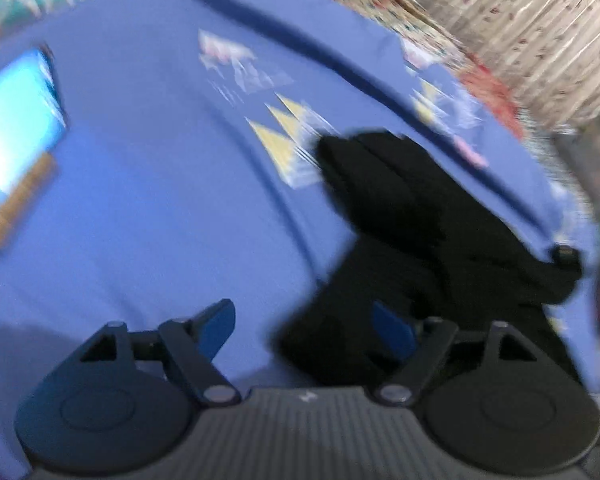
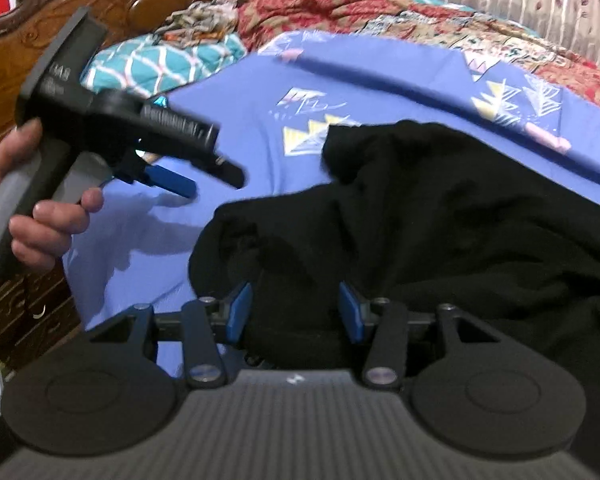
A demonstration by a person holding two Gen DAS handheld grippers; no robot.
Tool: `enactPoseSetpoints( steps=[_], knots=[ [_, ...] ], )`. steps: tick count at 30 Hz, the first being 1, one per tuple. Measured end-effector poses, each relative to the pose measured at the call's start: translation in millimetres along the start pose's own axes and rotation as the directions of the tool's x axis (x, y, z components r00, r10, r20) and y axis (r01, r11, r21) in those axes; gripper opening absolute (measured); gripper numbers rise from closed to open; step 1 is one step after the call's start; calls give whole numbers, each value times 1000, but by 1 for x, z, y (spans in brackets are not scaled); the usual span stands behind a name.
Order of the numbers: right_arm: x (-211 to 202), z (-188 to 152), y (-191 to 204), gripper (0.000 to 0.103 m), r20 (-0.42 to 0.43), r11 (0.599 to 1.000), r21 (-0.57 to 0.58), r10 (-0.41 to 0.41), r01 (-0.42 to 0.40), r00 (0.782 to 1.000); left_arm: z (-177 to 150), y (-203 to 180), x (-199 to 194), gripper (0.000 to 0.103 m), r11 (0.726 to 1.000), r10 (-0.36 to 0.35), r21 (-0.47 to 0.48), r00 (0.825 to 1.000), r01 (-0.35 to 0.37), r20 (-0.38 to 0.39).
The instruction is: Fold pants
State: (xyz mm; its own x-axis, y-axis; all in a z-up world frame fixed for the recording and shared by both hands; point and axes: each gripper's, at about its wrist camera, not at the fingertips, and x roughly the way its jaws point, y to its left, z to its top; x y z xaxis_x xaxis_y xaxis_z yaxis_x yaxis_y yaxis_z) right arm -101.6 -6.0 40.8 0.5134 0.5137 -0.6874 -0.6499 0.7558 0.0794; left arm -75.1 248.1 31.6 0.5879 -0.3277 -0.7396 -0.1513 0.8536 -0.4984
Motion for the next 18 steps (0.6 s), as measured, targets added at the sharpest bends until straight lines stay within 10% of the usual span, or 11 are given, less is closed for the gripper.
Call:
enactPoseSetpoints(
  steps=[5,7,11,15,18],
  knots=[
    [0,-2,4,53,-11,1000,3,3,-3,1000,-8,-13,34,60,999,41,6,997,-40,-64],
    [1,-3,2,55,-20,1000,16,-1,1,1000,-11,-22,31,21,998,59,27,998,-59,-10],
    [11,-5,-5,55,-77,996,85,9,-2,997,-3,-19,-11,17,997,66,-37,991,-62,119],
    [7,4,2,58,-27,992,111,70,-67,997,-8,-22,-93,17,992,116,0,926,-124,359],
    [2,9,9,63,28,986,130,103,-106,994,-13,-9,-98,20,979,198,-18,920,-204,337]
  ],
)
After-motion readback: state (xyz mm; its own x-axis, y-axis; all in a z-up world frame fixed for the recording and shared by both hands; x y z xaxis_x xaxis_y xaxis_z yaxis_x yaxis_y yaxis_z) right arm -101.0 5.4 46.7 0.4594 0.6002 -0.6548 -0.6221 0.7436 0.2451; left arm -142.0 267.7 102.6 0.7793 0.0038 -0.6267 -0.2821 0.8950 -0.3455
